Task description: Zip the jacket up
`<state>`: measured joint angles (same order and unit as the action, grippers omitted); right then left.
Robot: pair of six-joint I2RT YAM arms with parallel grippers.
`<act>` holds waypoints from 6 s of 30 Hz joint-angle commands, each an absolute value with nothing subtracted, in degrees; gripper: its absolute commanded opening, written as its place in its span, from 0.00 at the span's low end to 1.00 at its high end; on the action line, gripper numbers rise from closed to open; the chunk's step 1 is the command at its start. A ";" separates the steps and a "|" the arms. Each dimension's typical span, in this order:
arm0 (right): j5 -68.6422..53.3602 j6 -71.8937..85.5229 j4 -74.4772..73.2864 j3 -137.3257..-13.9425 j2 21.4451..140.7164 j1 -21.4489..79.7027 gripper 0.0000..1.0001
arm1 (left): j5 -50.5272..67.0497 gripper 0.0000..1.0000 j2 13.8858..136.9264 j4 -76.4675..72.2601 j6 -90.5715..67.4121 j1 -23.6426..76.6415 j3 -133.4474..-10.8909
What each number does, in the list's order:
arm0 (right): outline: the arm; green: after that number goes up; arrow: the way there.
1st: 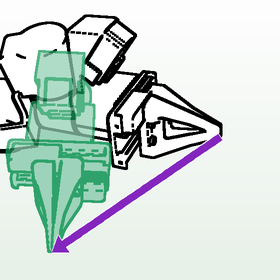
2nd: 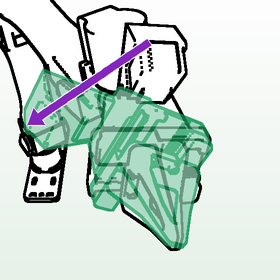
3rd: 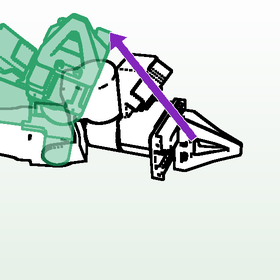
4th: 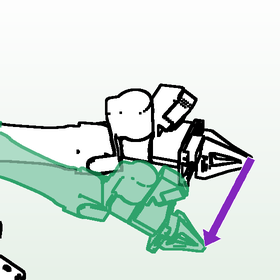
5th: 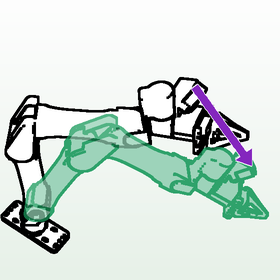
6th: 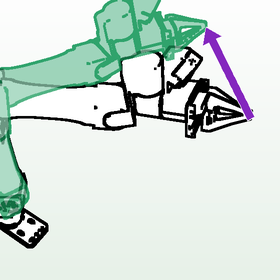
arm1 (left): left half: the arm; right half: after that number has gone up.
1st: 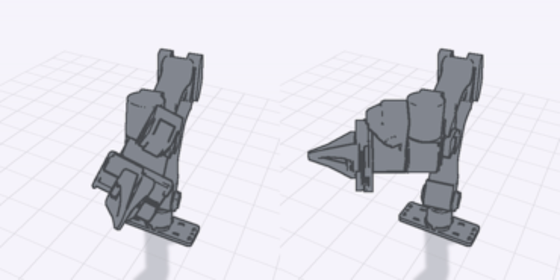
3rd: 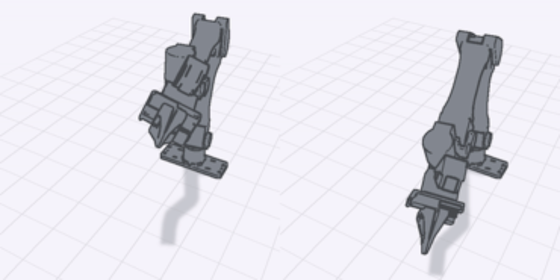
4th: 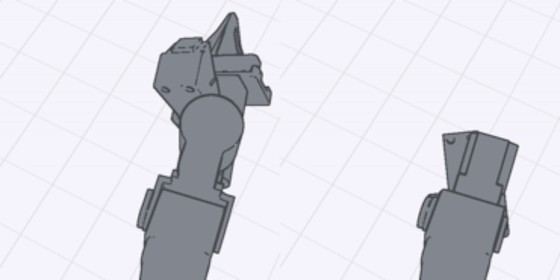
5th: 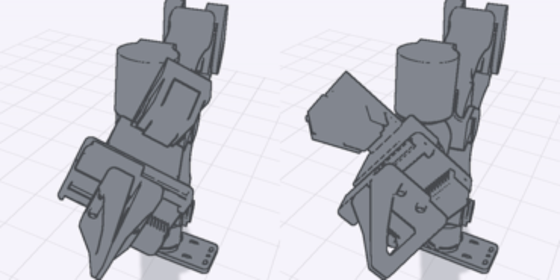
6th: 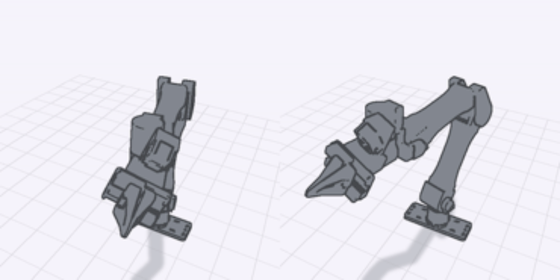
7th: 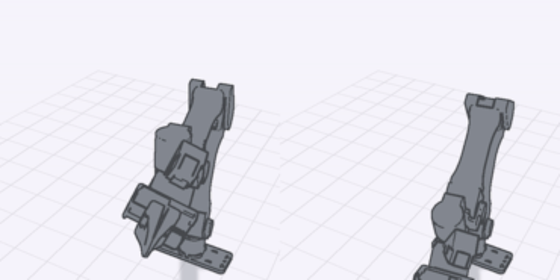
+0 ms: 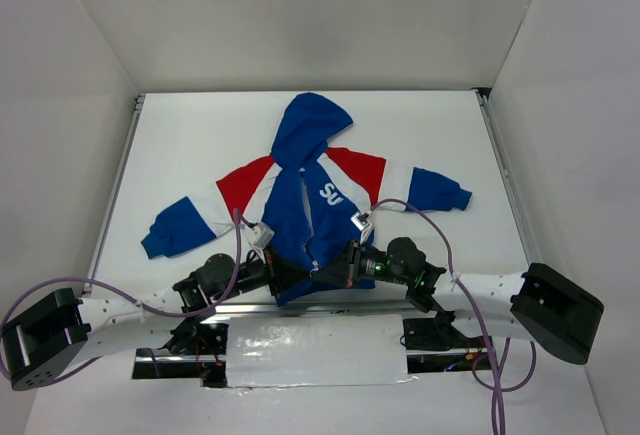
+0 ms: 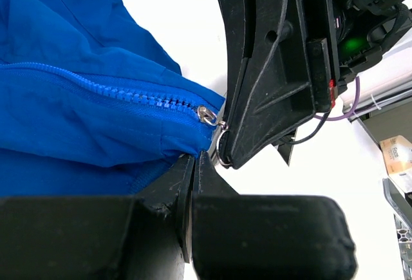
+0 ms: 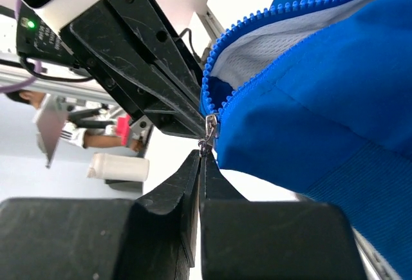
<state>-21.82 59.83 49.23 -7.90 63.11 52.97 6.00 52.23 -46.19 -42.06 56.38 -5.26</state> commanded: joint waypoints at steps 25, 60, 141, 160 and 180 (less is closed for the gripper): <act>-28.92 100.62 24.00 -25.75 69.34 53.44 0.00 | 8.61 0.00 53.61 -47.29 -38.76 56.95 -1.76; -22.76 112.84 23.81 -31.90 70.31 44.65 0.00 | 2.12 0.00 71.09 -46.15 -40.78 71.10 -6.41; 11.25 108.11 19.24 -24.36 64.08 69.52 0.00 | -30.85 0.77 32.25 -6.24 -59.94 78.93 -13.98; 8.18 103.80 28.56 -20.92 62.75 69.52 0.00 | -33.40 0.83 21.97 -15.20 -56.43 78.93 -4.57; 5.45 103.53 32.17 -19.42 62.31 70.58 0.00 | -36.21 0.41 30.06 -27.60 -51.16 78.66 -2.55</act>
